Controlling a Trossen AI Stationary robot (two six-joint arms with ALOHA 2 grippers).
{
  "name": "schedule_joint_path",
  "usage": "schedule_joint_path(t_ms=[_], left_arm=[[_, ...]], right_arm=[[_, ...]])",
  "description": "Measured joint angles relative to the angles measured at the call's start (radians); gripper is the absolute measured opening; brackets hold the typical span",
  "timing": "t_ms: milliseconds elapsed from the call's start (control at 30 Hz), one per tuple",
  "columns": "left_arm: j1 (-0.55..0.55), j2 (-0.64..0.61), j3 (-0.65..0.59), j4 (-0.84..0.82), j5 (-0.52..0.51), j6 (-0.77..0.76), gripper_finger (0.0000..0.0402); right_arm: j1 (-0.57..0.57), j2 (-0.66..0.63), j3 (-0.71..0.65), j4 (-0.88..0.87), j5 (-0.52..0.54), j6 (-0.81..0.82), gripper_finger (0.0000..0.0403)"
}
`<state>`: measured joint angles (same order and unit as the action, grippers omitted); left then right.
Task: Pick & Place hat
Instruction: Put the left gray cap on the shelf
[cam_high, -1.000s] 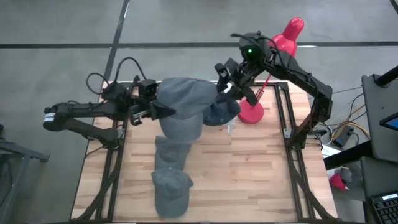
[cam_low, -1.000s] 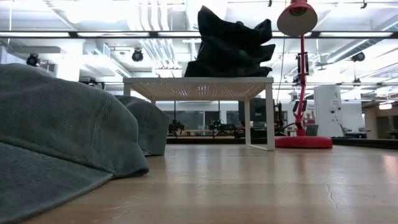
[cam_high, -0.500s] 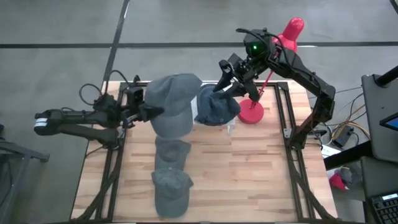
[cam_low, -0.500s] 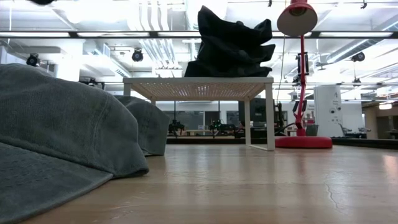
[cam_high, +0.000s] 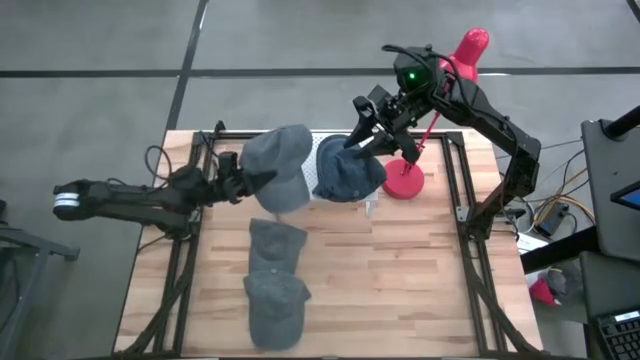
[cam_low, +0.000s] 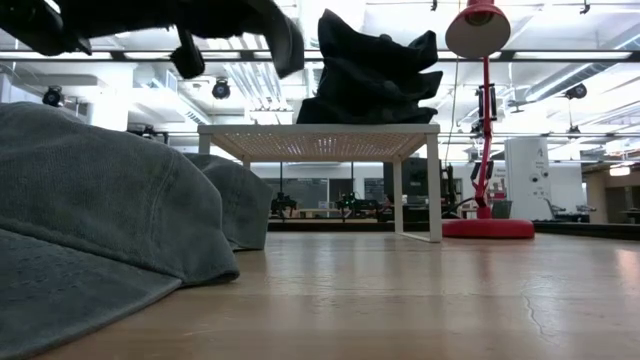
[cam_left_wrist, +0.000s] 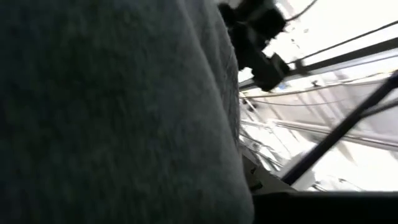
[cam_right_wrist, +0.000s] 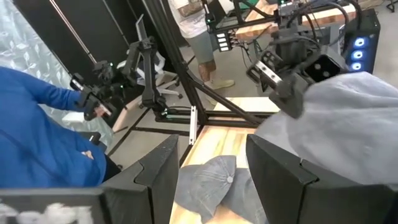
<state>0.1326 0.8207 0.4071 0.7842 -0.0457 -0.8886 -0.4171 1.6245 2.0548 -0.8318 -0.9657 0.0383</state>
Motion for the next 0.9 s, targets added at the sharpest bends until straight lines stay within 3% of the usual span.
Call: schedule_joint_path(t_ms=[433, 900], left_arm=[[0.16, 0.087, -0.001, -0.102, 0.135, -0.049, 0.0], [0.32, 0.249, 0.124, -0.137, 0.445, -0.093, 0.0]], right_arm=[[0.0, 0.0, 0.0, 0.0, -0.011, 0.001, 0.0183], [0.0, 0.0, 0.0, 0.0, -0.011, 0.008, 0.0183]])
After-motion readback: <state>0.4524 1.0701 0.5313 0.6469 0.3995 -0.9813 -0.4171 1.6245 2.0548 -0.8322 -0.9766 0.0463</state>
